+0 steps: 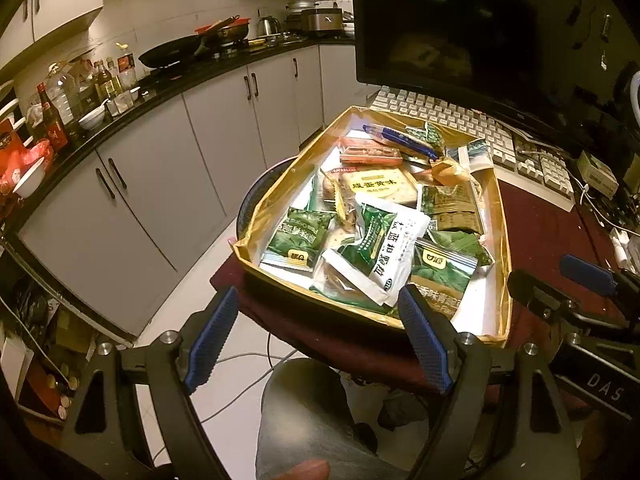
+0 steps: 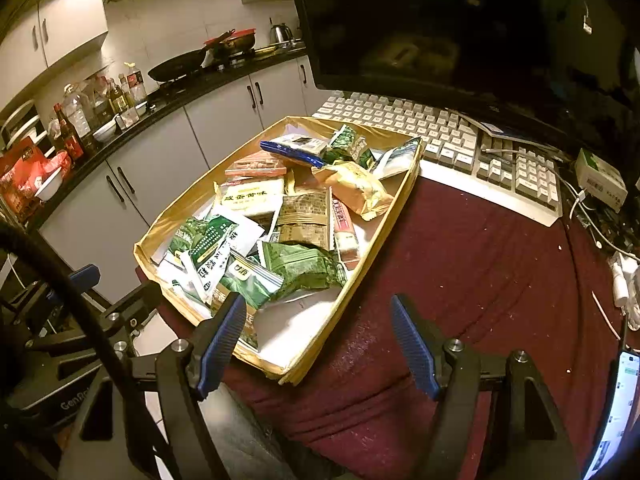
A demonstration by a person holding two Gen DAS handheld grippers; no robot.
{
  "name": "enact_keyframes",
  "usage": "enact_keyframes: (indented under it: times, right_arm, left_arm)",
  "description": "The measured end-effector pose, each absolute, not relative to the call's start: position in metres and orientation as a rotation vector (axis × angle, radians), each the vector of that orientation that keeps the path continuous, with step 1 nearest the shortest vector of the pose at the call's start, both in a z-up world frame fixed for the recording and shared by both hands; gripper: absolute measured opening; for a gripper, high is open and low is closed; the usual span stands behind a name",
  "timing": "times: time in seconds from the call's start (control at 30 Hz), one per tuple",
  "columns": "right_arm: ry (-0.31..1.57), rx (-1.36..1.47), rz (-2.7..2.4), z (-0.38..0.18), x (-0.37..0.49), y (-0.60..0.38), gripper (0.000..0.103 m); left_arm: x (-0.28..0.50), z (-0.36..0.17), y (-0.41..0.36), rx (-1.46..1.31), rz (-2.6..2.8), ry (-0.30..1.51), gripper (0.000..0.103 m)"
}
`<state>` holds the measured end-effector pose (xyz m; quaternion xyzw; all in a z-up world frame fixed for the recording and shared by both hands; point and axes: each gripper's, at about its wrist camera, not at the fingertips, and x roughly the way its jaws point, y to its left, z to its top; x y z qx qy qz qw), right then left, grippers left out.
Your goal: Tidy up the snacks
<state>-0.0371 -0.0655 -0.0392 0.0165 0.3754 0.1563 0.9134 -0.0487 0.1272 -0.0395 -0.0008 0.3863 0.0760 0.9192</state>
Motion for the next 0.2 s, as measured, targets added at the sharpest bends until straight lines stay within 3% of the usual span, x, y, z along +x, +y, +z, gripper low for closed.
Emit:
enact_keyframes:
  times: [0.2]
  right_arm:
    - [0.776, 0.03, 0.323, -0.0405, -0.0367, -0.0621, 0.074]
  left_arm:
    - [-0.047, -0.0399, 0.13, 0.009, 0.161, 0.779, 0.082]
